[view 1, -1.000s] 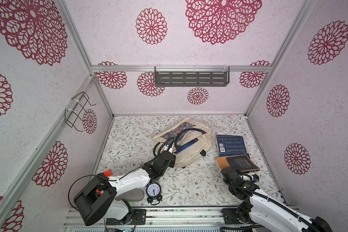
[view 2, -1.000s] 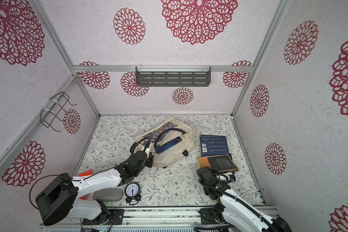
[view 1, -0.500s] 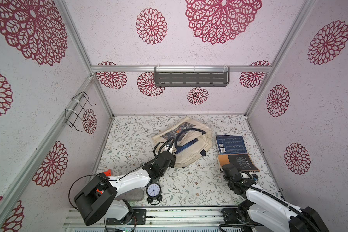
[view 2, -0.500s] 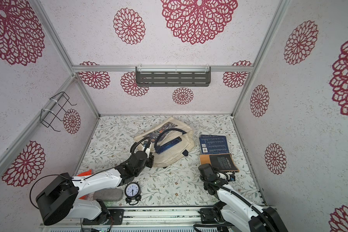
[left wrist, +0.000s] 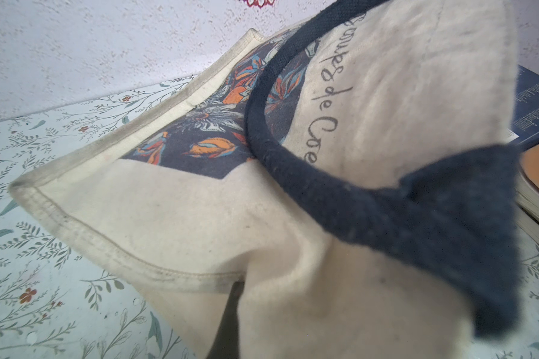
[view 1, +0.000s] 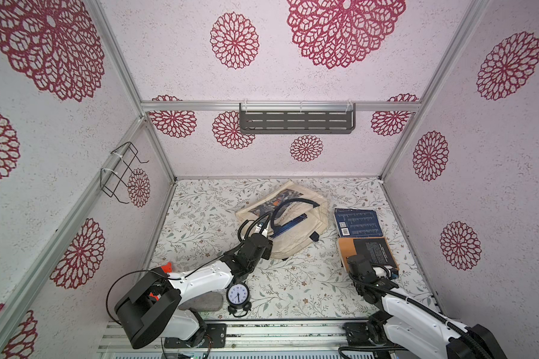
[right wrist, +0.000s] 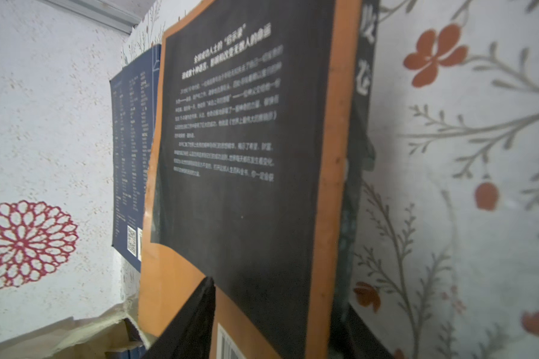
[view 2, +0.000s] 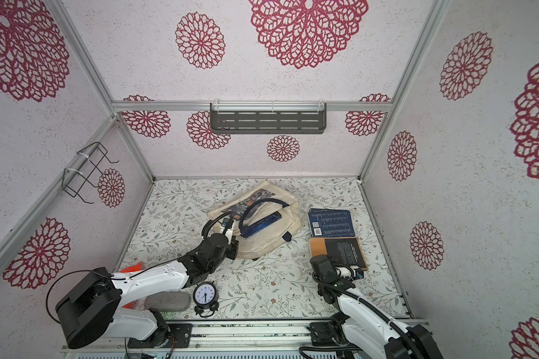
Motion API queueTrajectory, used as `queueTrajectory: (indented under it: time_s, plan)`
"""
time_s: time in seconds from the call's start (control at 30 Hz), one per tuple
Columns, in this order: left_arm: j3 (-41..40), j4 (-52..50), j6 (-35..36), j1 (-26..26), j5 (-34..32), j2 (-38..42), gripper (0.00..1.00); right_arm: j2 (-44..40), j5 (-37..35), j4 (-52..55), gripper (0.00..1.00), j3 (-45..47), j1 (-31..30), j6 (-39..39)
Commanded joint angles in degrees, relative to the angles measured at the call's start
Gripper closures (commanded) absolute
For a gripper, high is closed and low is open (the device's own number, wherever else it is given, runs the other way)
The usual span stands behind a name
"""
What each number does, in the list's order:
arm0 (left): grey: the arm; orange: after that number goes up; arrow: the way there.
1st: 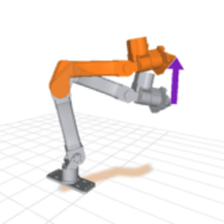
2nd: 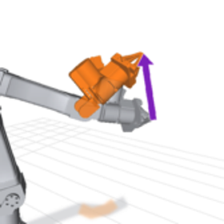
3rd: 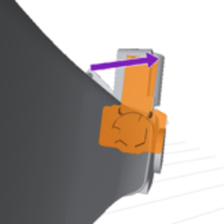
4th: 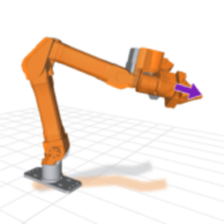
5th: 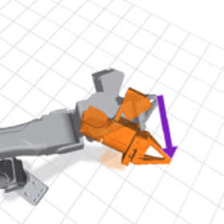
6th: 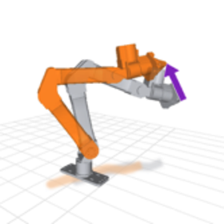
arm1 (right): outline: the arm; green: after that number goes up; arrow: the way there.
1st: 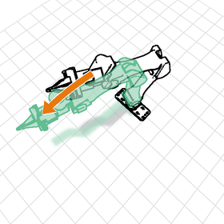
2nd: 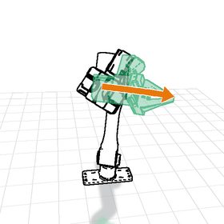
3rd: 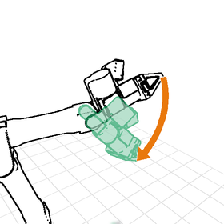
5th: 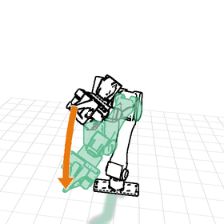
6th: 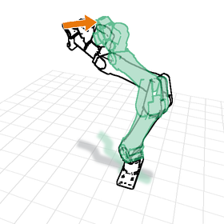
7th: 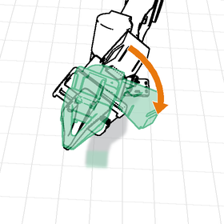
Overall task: Take out the books from the canvas bag
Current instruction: Place the book on the book.
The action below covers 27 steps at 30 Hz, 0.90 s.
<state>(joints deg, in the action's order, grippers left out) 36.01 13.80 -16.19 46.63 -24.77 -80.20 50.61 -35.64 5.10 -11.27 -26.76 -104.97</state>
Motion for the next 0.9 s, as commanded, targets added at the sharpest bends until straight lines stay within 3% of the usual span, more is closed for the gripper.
queueTrajectory:
  time_s: [0.0,0.3,0.87]
  plan:
    - [1.78,0.17,0.28,0.92,-0.24,-0.74,1.0,-2.36,-0.36,2.63,0.39,0.31,0.54,2.33]
    - [2.0,-0.09,0.47,1.08,-0.27,-0.92,1.0,-3.92,0.94,1.16,0.33,-1.0,1.76,9.02]
    - [2.42,-0.66,0.79,1.3,-0.19,-1.25,1.0,4.2,3.28,-4.49,0.3,-5.61,3.41,9.88]
